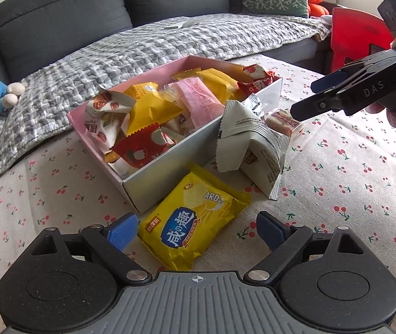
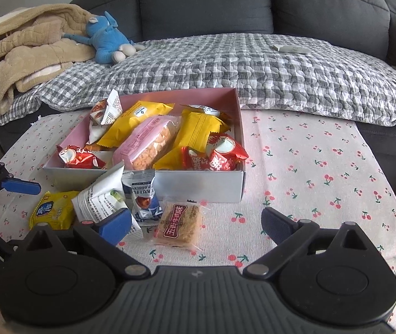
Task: Organize snacks
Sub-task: 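Grasp the yellow ARD packet with the left tool while the right tool grasps the square cake packet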
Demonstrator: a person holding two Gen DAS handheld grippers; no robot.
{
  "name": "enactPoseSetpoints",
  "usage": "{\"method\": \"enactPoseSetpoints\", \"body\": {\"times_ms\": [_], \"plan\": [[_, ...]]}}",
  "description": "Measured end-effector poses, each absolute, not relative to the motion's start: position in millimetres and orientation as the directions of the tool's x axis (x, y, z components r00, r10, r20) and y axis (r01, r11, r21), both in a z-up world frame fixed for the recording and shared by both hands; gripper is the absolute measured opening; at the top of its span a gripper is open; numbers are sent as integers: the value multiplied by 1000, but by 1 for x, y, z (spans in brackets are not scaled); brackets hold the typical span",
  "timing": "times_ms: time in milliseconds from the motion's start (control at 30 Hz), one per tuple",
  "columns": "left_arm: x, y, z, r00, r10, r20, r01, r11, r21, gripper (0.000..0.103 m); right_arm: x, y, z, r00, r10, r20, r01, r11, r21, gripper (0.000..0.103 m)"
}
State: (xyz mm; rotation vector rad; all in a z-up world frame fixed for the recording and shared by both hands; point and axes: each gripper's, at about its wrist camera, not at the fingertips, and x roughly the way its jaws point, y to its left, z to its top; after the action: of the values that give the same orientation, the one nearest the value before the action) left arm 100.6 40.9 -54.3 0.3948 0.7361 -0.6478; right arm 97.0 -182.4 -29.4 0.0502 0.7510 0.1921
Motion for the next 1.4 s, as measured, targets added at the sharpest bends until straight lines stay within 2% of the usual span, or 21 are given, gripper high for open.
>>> {"method": "enactPoseSetpoints", "body": {"times_ms": [233, 367, 467, 533, 600, 667, 967, 1167, 1400], "plan": [[114, 36, -59, 542, -434, -720, 683, 726, 77, 80, 107, -184, -39, 697, 198, -690, -148, 980, 131, 73], [116, 36, -60, 530, -440, -725, 691, 720, 69, 80, 110, -183, -41, 685, 242, -687, -177, 970, 165, 66], [117, 38, -60, 522, -441, -730, 688, 724, 55, 78, 112, -179, -46, 659, 257, -706, -201, 966, 165, 54], [115, 39, -58, 511, -442, -737, 686, 727, 40, 77, 110, -176, -46, 664, 252, -704, -220, 966, 138, 51], [111, 40, -57, 496, -447, -745, 689, 724, 25, 77, 108, -176, -45, 658, 264, -705, -239, 961, 138, 39], [105, 38, -56, 481, -451, -752, 698, 716, 17, 77, 106, -178, -44, 650, 275, -708, -247, 958, 145, 34], [81, 39, -51, 392, -483, -783, 774, 633, -2, 79, 86, -177, -40, 612, 303, -730, -331, 937, 112, 32], [77, 35, -57, 428, -459, -779, 789, 609, 75, 80, 81, -169, -39, 611, 288, -738, -373, 926, 52, 40], [87, 40, -56, 417, -434, -798, 755, 654, 39, 81, 87, -165, -41, 615, 276, -739, -379, 925, 31, 41]]}}
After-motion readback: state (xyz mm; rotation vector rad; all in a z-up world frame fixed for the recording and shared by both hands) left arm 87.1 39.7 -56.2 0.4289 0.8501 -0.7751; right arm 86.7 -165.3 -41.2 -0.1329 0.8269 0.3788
